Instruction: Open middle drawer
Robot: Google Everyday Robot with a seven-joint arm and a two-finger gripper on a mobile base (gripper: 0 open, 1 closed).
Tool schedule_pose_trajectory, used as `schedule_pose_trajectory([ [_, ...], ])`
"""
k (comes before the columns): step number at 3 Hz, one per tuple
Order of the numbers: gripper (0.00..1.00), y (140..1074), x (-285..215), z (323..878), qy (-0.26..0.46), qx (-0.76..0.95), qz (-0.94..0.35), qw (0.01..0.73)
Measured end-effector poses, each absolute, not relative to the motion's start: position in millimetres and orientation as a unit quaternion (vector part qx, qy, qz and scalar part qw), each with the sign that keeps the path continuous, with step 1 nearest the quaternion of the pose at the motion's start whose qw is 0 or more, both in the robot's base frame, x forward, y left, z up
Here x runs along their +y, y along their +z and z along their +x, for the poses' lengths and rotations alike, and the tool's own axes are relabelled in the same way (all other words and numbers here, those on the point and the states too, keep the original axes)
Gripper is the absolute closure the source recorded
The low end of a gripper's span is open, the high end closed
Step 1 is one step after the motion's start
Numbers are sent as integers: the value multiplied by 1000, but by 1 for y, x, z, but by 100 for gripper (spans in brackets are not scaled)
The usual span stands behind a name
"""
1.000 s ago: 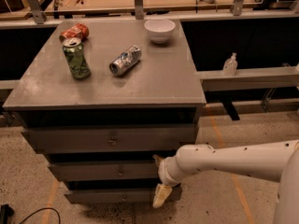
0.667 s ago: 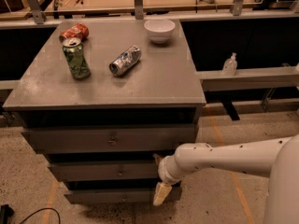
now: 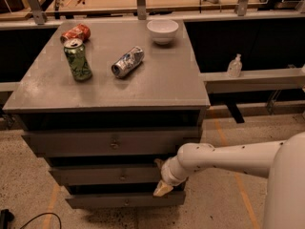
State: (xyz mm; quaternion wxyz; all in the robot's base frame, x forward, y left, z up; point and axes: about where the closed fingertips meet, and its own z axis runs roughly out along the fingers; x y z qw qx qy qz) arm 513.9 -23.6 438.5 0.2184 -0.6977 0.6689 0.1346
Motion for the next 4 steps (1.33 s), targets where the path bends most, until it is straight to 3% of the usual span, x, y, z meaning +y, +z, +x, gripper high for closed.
schedule_pose_trajectory([
  [2,88,439,-20,515,152,661,-703,214],
  [3,100,443,-20,511,170,657,-707,200],
  [4,100,464,-18,513,219,653,-701,183],
])
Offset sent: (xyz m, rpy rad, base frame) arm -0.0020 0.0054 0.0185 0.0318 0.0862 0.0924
